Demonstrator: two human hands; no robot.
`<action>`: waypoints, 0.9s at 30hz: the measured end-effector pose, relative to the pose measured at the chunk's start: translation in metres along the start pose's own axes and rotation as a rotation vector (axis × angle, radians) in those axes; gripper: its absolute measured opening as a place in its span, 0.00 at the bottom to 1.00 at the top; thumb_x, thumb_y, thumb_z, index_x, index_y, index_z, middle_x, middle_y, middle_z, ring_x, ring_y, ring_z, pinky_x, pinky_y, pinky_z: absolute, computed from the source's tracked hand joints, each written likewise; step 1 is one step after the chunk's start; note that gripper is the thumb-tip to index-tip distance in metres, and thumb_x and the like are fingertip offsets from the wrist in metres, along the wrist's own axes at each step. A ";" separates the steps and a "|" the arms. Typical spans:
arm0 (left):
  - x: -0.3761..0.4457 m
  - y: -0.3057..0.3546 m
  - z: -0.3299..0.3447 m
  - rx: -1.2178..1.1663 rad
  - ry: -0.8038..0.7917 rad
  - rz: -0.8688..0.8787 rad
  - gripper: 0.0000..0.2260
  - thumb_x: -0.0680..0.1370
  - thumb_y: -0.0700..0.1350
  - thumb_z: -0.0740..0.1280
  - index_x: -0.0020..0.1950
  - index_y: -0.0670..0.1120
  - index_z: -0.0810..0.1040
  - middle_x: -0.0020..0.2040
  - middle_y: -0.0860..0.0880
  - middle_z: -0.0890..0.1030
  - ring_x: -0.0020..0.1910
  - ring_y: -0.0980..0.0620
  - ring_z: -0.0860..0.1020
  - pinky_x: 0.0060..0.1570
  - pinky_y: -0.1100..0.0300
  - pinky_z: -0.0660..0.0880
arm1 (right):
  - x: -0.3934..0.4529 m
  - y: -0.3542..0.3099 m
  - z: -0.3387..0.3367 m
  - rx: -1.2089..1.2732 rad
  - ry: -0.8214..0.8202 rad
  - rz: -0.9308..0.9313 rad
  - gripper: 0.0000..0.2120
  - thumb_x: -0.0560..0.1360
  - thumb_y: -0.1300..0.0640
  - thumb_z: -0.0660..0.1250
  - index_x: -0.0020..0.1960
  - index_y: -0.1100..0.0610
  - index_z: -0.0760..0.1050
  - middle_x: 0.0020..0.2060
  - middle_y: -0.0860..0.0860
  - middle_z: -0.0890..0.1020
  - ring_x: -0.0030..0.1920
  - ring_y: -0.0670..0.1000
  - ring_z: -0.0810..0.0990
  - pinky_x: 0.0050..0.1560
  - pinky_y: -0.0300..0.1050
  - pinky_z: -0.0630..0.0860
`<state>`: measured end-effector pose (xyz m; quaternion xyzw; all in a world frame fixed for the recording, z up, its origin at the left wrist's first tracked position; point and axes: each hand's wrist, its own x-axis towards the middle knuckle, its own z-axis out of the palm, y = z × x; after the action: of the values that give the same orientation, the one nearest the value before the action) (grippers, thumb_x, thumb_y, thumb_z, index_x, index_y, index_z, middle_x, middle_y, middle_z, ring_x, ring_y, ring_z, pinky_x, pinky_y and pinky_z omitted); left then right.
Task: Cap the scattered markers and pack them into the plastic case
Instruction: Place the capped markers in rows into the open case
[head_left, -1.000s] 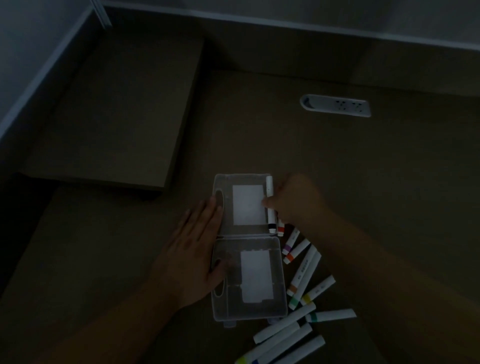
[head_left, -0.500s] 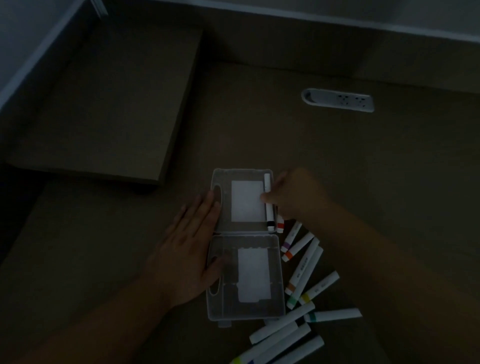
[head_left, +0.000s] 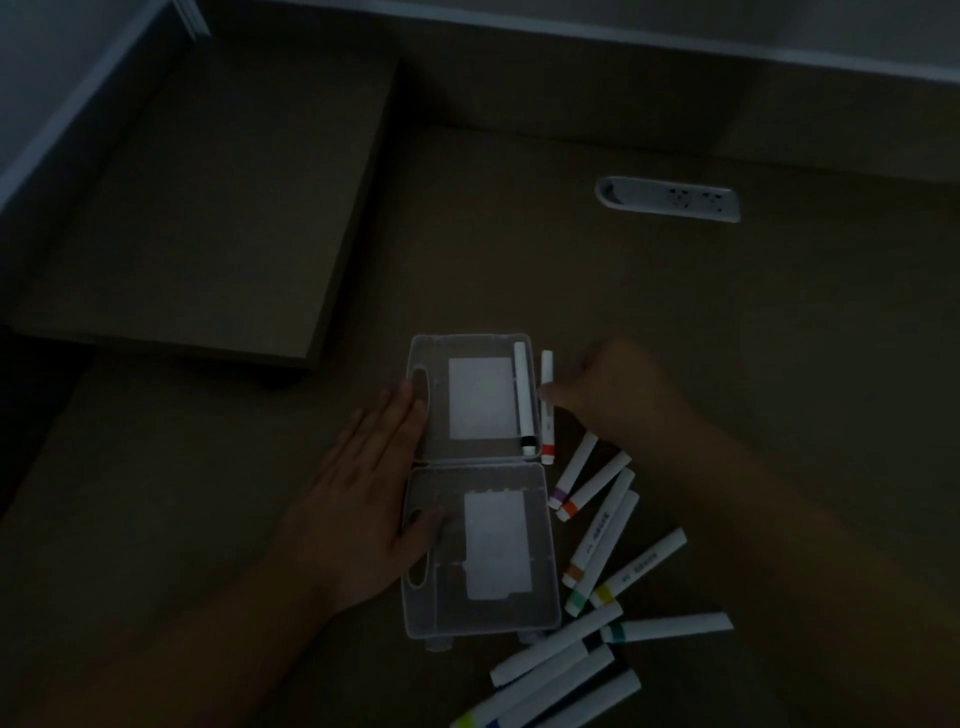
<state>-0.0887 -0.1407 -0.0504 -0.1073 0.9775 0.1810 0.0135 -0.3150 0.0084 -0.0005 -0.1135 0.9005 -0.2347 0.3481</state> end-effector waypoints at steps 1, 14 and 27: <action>0.000 0.000 0.000 -0.002 -0.002 0.002 0.40 0.78 0.68 0.53 0.80 0.50 0.39 0.80 0.53 0.37 0.78 0.57 0.39 0.77 0.55 0.44 | 0.001 -0.001 0.001 -0.009 -0.003 0.001 0.09 0.73 0.49 0.73 0.48 0.52 0.78 0.43 0.50 0.81 0.42 0.49 0.80 0.38 0.44 0.75; -0.001 -0.001 0.001 0.002 0.003 0.004 0.40 0.78 0.66 0.54 0.80 0.47 0.41 0.80 0.50 0.39 0.79 0.55 0.41 0.77 0.48 0.52 | 0.002 -0.010 -0.002 -0.014 0.021 0.033 0.07 0.74 0.52 0.71 0.48 0.55 0.78 0.42 0.53 0.81 0.41 0.49 0.80 0.38 0.44 0.77; -0.001 0.000 0.000 0.012 0.015 -0.009 0.40 0.78 0.69 0.50 0.79 0.50 0.35 0.79 0.52 0.33 0.77 0.58 0.34 0.76 0.56 0.40 | 0.002 -0.034 0.033 0.016 0.067 -0.062 0.07 0.73 0.52 0.73 0.46 0.51 0.76 0.40 0.49 0.79 0.40 0.48 0.81 0.39 0.44 0.78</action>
<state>-0.0873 -0.1405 -0.0502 -0.1128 0.9781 0.1745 0.0078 -0.2929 -0.0333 -0.0061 -0.1306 0.9057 -0.2564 0.3114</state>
